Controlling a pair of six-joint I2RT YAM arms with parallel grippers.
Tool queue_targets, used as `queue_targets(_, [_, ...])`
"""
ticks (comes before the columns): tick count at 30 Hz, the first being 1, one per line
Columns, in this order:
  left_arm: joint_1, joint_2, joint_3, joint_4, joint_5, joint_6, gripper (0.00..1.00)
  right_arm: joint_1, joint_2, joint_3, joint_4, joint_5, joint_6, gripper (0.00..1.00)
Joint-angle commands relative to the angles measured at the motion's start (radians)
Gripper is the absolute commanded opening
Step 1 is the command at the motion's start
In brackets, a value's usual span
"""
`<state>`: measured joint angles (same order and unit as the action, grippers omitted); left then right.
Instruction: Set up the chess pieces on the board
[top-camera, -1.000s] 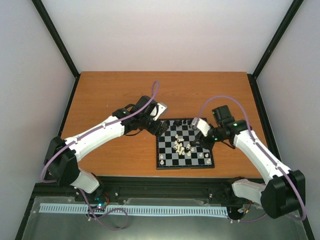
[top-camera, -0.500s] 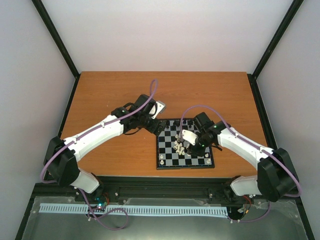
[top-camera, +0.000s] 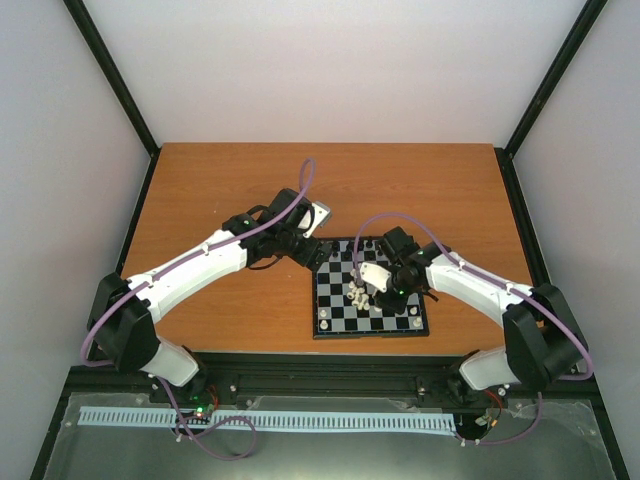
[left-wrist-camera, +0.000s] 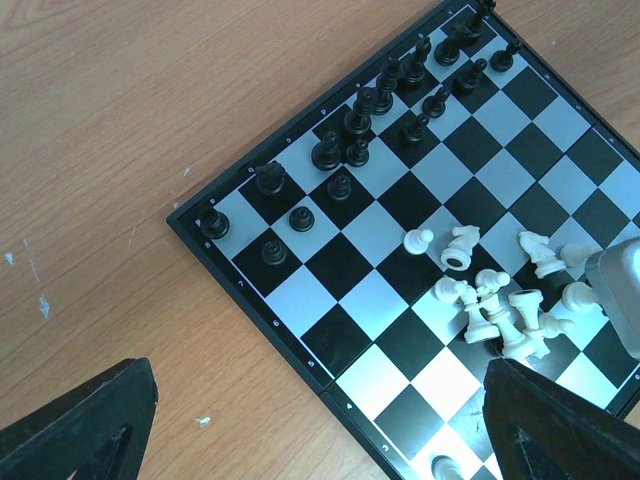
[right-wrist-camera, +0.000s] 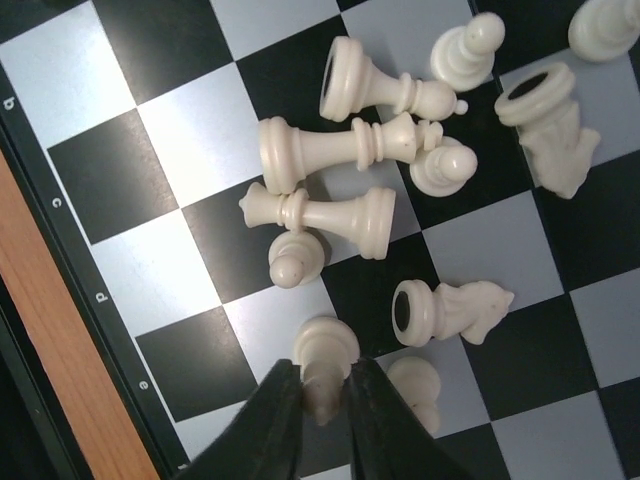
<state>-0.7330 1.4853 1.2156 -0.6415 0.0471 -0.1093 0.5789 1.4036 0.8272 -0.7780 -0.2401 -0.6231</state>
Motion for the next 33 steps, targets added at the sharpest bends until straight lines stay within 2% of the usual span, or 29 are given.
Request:
queue_targets(1, [0.006, -0.025, 0.041, -0.007, -0.001, -0.009, 0.92, 0.012, 0.004, -0.003, -0.001, -0.008, -0.001, 0.11])
queue_targets(7, [0.006, -0.031, 0.041, -0.007, -0.002, -0.009, 0.92, -0.003, -0.109, -0.002, -0.046, -0.042, -0.027, 0.07])
queue_targets(13, [0.006, -0.044, 0.038, -0.005, -0.007, -0.009, 0.92, -0.07, -0.222, 0.042, -0.138, -0.029, -0.052, 0.06])
queue_targets(17, [0.007, -0.054, 0.035, -0.002, -0.014, -0.01, 0.92, -0.146, -0.3, 0.063, -0.091, 0.048, 0.042, 0.05])
queue_targets(20, [0.006, -0.053, 0.036, -0.001, -0.013, -0.012, 0.92, -0.193, -0.321, 0.069, -0.097, 0.0, 0.028, 0.06])
queue_targets(26, [0.006, -0.05, 0.036, -0.003, -0.008, -0.013, 0.92, -0.181, -0.295, 0.018, -0.22, -0.142, -0.136, 0.08])
queue_targets(33, [0.006, -0.037, 0.038, -0.006, -0.009, -0.013, 0.92, -0.114, -0.303, -0.079, -0.236, -0.117, -0.187, 0.08])
